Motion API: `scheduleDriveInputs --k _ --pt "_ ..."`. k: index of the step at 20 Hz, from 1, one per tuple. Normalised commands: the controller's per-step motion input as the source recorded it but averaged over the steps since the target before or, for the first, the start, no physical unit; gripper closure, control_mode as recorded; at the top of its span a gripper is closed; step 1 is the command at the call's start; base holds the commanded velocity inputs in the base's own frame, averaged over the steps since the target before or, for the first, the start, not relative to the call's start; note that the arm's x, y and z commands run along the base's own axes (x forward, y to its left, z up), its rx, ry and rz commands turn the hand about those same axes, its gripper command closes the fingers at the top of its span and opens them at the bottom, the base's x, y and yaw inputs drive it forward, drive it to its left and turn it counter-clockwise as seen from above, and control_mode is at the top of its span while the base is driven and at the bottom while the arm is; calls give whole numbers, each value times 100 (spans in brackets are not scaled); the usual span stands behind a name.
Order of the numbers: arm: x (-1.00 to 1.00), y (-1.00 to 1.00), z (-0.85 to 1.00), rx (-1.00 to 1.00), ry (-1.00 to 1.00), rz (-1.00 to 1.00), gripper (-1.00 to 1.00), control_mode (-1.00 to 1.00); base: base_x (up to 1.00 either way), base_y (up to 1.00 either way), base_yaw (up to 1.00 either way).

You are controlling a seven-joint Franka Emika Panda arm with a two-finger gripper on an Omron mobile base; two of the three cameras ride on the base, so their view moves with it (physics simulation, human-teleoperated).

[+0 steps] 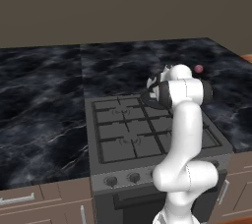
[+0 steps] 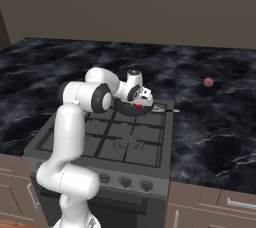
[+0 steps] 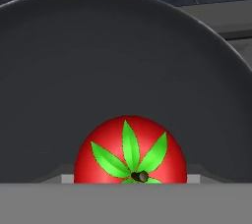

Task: Place the pan on the rear right burner on the stove. Then place the tomato and the onion in the pan and turn on the rear right burner.

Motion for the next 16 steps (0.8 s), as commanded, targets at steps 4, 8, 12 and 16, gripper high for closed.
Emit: scheduleDriveInputs --k 4,8,12,16 --pt "2 0 0 0 0 0 -100 -100 0 0 0" --pt "0 0 0 0 0 0 -100 -100 0 0 0" --pt "0 0 4 0 0 0 -100 -100 0 0 0" --pt "0 2 28 0 -4 0 -100 -100 0 0 0"
